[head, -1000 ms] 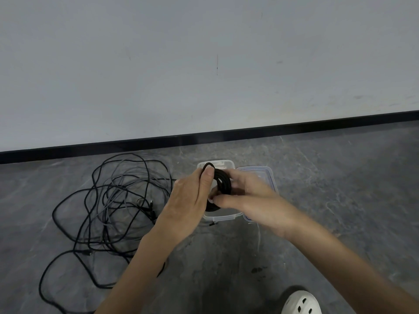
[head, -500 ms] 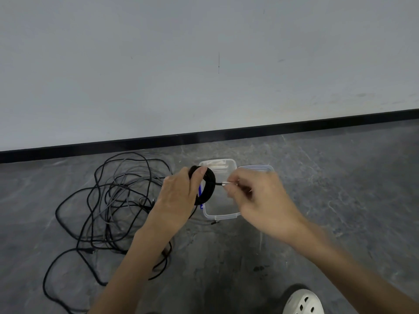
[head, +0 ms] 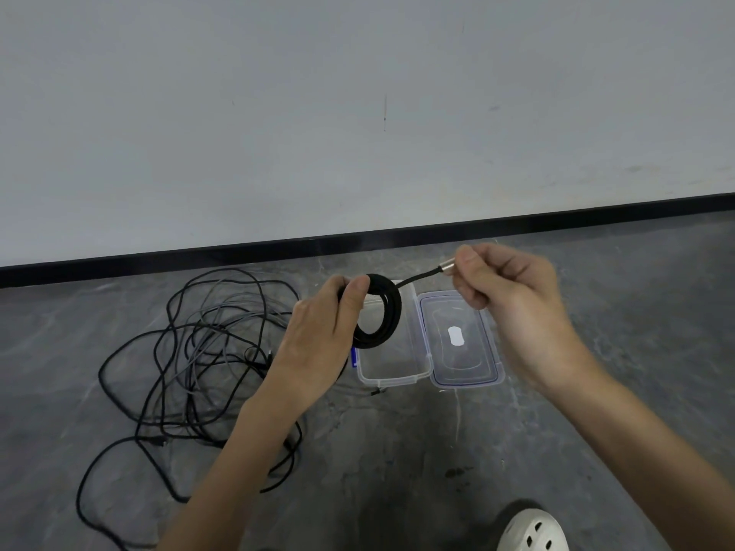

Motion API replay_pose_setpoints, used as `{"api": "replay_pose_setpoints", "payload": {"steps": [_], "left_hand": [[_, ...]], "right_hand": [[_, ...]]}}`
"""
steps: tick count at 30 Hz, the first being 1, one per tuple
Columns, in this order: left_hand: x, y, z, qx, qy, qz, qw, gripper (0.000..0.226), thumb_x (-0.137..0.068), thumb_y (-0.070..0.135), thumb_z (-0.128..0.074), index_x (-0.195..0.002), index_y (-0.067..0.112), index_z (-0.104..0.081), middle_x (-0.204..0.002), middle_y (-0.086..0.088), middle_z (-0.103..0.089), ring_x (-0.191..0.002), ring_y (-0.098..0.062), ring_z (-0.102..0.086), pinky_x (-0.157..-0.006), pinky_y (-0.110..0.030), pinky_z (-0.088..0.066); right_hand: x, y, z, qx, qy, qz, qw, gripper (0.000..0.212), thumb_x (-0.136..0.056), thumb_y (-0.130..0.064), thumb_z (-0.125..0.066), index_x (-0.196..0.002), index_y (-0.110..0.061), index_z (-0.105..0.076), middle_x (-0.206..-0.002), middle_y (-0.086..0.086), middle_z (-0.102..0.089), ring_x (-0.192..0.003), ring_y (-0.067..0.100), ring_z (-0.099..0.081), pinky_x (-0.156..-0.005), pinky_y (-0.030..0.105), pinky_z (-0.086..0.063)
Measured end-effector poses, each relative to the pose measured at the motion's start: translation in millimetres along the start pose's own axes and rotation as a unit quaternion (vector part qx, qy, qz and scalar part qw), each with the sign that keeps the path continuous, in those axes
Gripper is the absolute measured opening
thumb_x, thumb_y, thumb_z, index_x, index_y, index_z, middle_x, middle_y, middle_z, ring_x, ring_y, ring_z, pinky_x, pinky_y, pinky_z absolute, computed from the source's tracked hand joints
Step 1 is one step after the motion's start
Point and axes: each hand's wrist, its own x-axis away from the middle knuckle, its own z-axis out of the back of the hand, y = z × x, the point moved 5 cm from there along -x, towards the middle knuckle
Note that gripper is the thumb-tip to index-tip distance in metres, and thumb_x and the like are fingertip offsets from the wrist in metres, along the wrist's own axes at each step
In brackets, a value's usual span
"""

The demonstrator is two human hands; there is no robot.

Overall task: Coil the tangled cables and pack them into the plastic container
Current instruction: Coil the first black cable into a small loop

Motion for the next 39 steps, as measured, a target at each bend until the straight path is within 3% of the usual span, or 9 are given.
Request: {"api": "replay_pose_setpoints", "payload": {"steps": [9,12,16,20,24,28,30,35,39], "left_hand": [[9,8,-12,0.048,-0.038,-0.029,0.998,0.043,-0.093,0.056,-0.031,-0.058,0.036,-0.045,-0.051,0.012,-0.040,-0.049,-0.003,-0.040,-0.053,-0.013,-0.034],[13,8,-20,0.076,-0.063,-0.026,0.995,0.050,-0.098,0.054,-0.032,-0.057,0.029,-0.044,-0.055,0.007,-0.042,-0.053,-0.003,-0.041,-0.056,-0.016,-0.035],[12,9,-24,0.084,-0.075,-0.021,0.993,0.049,-0.096,0.052,-0.031,-0.062,0.021,-0.047,-0.057,0.006,-0.046,-0.056,-0.006,-0.043,-0.058,-0.017,-0.035],[11,9,-24,0.093,-0.076,-0.014,0.993,0.041,-0.100,0.049,-0.032,-0.071,0.040,-0.059,-0.063,0.016,-0.062,-0.063,0.002,-0.056,-0.062,-0.009,-0.039],[9,2,-21,0.075,-0.058,-0.003,0.995,0.050,-0.097,0.056,-0.030,-0.086,0.025,-0.068,-0.076,0.001,-0.070,-0.072,-0.009,-0.063,-0.066,-0.021,-0.046],[7,0,-17,0.056,-0.027,-0.004,0.998,0.045,-0.094,0.052,-0.029,-0.084,0.026,-0.064,-0.067,0.013,-0.066,-0.066,0.000,-0.061,-0.060,-0.010,-0.040],[7,-1,-18,0.039,-0.026,-0.006,0.999,0.049,-0.093,0.052,-0.028,-0.085,0.020,-0.064,-0.066,0.007,-0.064,-0.064,-0.001,-0.059,-0.059,-0.009,-0.039],[5,-2,-16,0.017,-0.013,-0.021,1.000,0.044,-0.089,0.054,-0.026,-0.075,0.026,-0.057,-0.060,0.007,-0.058,-0.062,-0.002,-0.058,-0.056,-0.008,-0.038],[4,-6,-21,-0.012,-0.031,-0.027,0.999,0.047,-0.092,0.053,-0.029,-0.077,0.021,-0.060,-0.062,0.006,-0.057,-0.063,-0.003,-0.056,-0.057,-0.009,-0.037]], "right_hand": [[-7,23,12,-0.062,0.059,-0.108,0.990,0.018,-0.097,-0.010,-0.052,-0.084,-0.009,-0.066,-0.055,-0.004,-0.048,-0.056,0.008,-0.041,-0.057,0.017,-0.037],[-5,41,1,-0.110,0.025,-0.187,0.976,0.019,-0.096,-0.003,-0.050,-0.087,-0.017,-0.057,-0.059,-0.002,-0.053,-0.055,0.010,-0.044,-0.053,0.019,-0.038],[-2,52,-21,-0.123,-0.043,-0.250,0.960,0.010,-0.098,-0.015,-0.052,-0.092,-0.014,-0.060,-0.070,0.003,-0.060,-0.058,0.011,-0.052,-0.058,0.022,-0.048],[9,55,-40,-0.135,-0.111,-0.278,0.945,0.019,-0.098,-0.013,-0.052,-0.102,-0.002,-0.066,-0.076,0.004,-0.068,-0.068,0.012,-0.062,-0.066,0.021,-0.054],[13,52,-44,-0.148,-0.139,-0.322,0.925,0.043,-0.101,-0.030,-0.043,-0.120,0.005,-0.060,-0.091,0.011,-0.066,-0.082,0.018,-0.063,-0.078,0.027,-0.054],[14,52,-43,-0.095,-0.184,-0.323,0.924,0.063,-0.091,-0.052,-0.043,-0.125,-0.001,-0.060,-0.105,0.013,-0.068,-0.097,0.024,-0.063,-0.100,0.041,-0.045],[17,50,-44,-0.068,-0.216,-0.310,0.924,0.063,-0.085,-0.058,-0.046,-0.119,-0.010,-0.065,-0.105,0.008,-0.071,-0.098,0.020,-0.064,-0.099,0.039,-0.046],[22,44,-44,-0.037,-0.253,-0.266,0.929,0.015,-0.081,-0.026,-0.072,-0.095,-0.019,-0.074,-0.104,0.004,-0.073,-0.103,0.015,-0.066,-0.095,0.033,-0.045],[26,48,-47,0.016,-0.236,-0.273,0.933,0.015,-0.081,-0.007,-0.071,-0.095,-0.008,-0.070,-0.096,0.010,-0.069,-0.102,0.023,-0.064,-0.103,0.041,-0.043]]}}
